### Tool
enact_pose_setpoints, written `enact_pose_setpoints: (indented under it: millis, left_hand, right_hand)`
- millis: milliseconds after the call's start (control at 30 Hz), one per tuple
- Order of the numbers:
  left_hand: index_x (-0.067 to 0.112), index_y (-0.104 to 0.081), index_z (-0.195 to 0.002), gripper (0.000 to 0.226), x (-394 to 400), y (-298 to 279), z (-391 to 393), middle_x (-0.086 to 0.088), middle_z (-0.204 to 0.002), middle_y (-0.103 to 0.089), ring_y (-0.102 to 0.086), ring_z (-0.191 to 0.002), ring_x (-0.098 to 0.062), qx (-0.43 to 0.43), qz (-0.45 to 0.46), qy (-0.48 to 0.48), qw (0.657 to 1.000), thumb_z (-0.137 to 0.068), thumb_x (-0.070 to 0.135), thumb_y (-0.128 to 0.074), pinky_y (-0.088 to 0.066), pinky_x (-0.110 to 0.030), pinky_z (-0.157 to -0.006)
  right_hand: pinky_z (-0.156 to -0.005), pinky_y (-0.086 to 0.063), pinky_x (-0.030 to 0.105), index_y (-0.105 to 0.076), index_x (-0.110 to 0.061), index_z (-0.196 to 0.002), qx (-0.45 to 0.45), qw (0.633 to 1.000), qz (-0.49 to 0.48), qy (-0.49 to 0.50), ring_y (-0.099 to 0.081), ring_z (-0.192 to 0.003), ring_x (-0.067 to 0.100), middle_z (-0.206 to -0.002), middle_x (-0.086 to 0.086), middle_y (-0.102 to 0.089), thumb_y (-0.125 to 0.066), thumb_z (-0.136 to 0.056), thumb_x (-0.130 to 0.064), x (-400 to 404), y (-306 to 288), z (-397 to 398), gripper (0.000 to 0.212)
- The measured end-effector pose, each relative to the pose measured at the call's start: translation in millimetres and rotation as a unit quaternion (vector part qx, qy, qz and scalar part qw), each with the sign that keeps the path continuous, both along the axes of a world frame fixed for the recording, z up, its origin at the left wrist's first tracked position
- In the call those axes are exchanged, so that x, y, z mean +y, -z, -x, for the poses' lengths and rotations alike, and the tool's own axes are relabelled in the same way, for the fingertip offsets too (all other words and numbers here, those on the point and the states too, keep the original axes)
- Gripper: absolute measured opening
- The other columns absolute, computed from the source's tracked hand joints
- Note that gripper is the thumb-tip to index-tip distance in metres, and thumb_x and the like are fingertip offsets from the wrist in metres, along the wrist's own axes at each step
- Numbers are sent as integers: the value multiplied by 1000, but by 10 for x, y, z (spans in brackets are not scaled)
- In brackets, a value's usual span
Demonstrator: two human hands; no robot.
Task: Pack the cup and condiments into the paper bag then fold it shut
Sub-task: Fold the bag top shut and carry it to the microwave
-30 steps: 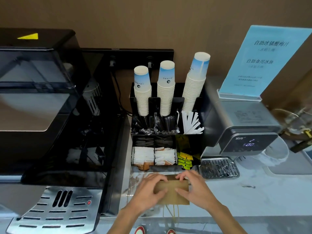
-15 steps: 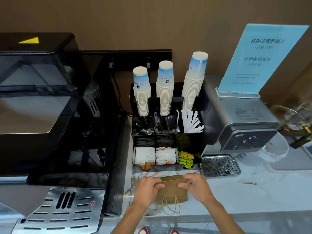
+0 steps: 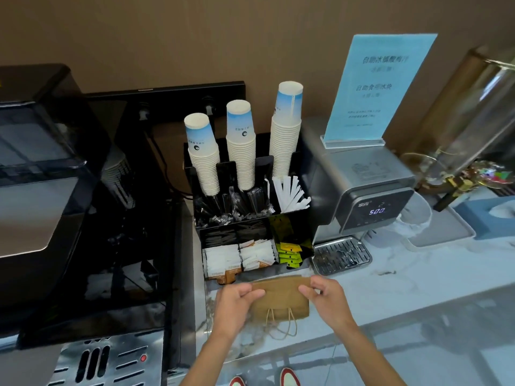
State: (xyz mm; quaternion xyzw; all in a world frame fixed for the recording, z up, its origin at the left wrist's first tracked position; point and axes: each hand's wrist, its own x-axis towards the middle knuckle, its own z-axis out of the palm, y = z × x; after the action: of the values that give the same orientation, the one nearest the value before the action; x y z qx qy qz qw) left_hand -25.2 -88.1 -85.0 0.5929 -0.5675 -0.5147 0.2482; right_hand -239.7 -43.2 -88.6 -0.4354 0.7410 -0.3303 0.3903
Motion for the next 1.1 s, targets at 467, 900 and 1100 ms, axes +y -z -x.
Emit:
enact_pose_setpoints:
  millis: [467, 900, 1100]
  left_hand:
    - [21, -36, -40, 60, -269, -1244, 852, 11, -45, -26, -26, -50, -12, 130, 159, 195, 959, -81, 10, -77, -25, -27, -53]
    - [-1, -45, -47, 48, 578, -1683, 2700, 0, -48, -34, -27, -51, -15, 181, 158, 334, 911, -79, 10, -79, -25, -29, -56]
    - [-16, -54, -64, 54, 996, -1748, 3588, -7, -58, -43, -37, -60, -18, 214, 145, 371, 892, -77, 30, -80, -35, -31, -64]
  right_hand:
    - [-57, -35, 16, -52, -15, -50, 47, 970, 165, 171, -42, -52, 1, -49, -14, -48, -73, -82, -7, 628, -1330, 627, 39]
    - [-73, -47, 46, -63, 13, -74, 125, 917, 235, 298, -55, -75, 38, -77, 30, -60, -73, -83, -9, 1960, -1767, 1987, 26]
    - [-69, -47, 29, -70, 4, -73, 121, 910, 232, 321, -55, -65, 16, -78, 23, -67, -72, -84, -8, 2507, -1876, 2695, 16]
